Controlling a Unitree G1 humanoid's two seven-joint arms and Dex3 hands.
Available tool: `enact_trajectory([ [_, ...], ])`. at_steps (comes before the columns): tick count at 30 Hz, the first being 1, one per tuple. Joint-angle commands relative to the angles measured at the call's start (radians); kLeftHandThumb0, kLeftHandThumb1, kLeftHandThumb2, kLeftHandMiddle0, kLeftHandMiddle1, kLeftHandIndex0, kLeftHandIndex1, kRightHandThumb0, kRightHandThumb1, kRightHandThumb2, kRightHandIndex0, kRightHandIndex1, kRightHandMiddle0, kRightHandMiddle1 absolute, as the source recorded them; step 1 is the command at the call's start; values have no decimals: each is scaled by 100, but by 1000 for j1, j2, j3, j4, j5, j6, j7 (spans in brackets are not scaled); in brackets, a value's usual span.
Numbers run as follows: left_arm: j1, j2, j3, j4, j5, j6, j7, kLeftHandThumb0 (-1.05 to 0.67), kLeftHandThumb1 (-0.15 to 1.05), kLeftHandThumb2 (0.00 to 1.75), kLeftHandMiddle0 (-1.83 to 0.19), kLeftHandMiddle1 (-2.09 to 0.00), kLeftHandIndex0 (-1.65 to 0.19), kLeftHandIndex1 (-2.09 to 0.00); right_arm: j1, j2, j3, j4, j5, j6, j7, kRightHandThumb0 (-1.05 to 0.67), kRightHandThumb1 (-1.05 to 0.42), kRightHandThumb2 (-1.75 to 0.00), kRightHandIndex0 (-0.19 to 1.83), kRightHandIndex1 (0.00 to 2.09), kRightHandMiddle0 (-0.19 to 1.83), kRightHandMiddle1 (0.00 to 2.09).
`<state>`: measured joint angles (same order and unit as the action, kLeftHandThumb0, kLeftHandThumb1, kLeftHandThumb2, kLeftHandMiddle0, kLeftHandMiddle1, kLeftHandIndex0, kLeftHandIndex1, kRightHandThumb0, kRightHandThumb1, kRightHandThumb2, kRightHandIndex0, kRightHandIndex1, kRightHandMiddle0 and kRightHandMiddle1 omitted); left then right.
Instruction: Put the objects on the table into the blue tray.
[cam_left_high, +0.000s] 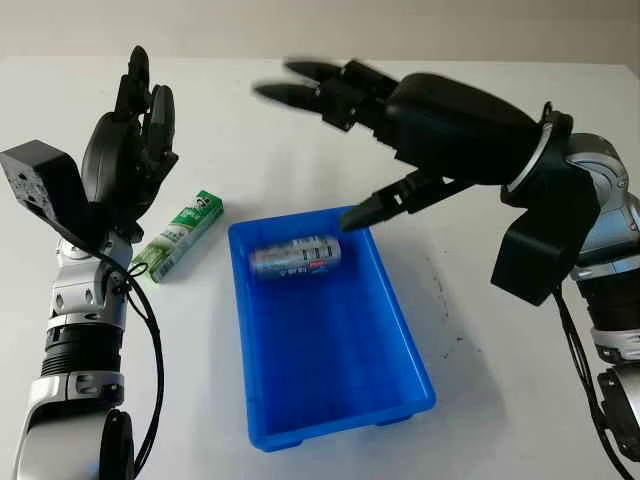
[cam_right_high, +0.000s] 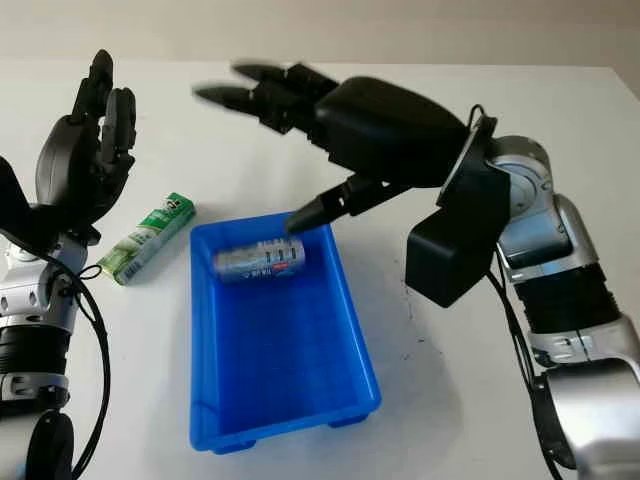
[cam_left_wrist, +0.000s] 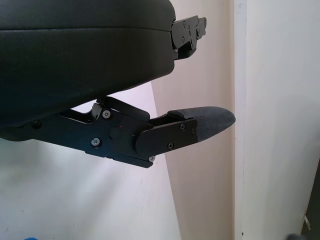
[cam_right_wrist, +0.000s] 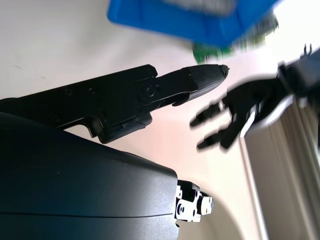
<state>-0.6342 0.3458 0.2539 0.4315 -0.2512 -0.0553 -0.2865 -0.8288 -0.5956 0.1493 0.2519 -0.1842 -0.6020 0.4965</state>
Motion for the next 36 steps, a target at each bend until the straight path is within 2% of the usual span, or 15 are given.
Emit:
enact_trajectory([
  [1,4,-6,0,-6,3,-9,4,-65,105,60,19,0,19,0,14,35,-65,18,84,74,-26,-60,-105,-17,-19,0,-19,0],
  [4,5,-6,3,-5,2,-10,4,-64,105,60,19,0,19,0,44,74,-147,23,167,222,-87,-69,-105,-24,-19,0,-19,0],
  [6,4,-4,7,-1,-2,-11,2,-64,105,60,19,0,19,0,68,84,-196,25,182,327,-147,-73,-105,-38,-19,0,-19,0],
  [12,1,5,11,4,-9,-6,-21,-65,105,59,19,0,19,0,131,127,-312,88,302,576,-204,-69,-105,-55,-19,0,-19,0],
  [17,5,14,13,-8,4,3,-4,-65,105,58,19,0,19,0,170,139,-331,119,322,658,-212,-69,-105,-57,-19,0,-19,0],
  [21,18,32,1,-60,45,43,39,-64,105,57,19,-1,19,0,203,147,-329,110,311,687,-231,-67,-105,-60,-19,0,-19,0],
  [25,32,45,-22,-185,122,210,140,-60,105,54,15,-4,15,-3,216,142,-329,102,304,693,-233,-68,-105,-60,-19,0,-19,0],
  [28,22,99,-76,-335,209,487,176,-55,105,52,15,-5,14,-4,227,139,-330,88,304,694,-230,-66,-105,-60,-19,0,-19,0],
  [30,19,149,-118,-413,271,611,160,-54,105,44,11,-7,10,-6,231,139,-330,80,308,703,-222,-65,-105,-60,-19,0,-19,0],
  [36,87,260,-199,-618,455,750,139,-63,105,31,6,-7,7,-7,237,162,-309,56,301,730,-225,-61,-105,-64,-19,0,-19,0],
])
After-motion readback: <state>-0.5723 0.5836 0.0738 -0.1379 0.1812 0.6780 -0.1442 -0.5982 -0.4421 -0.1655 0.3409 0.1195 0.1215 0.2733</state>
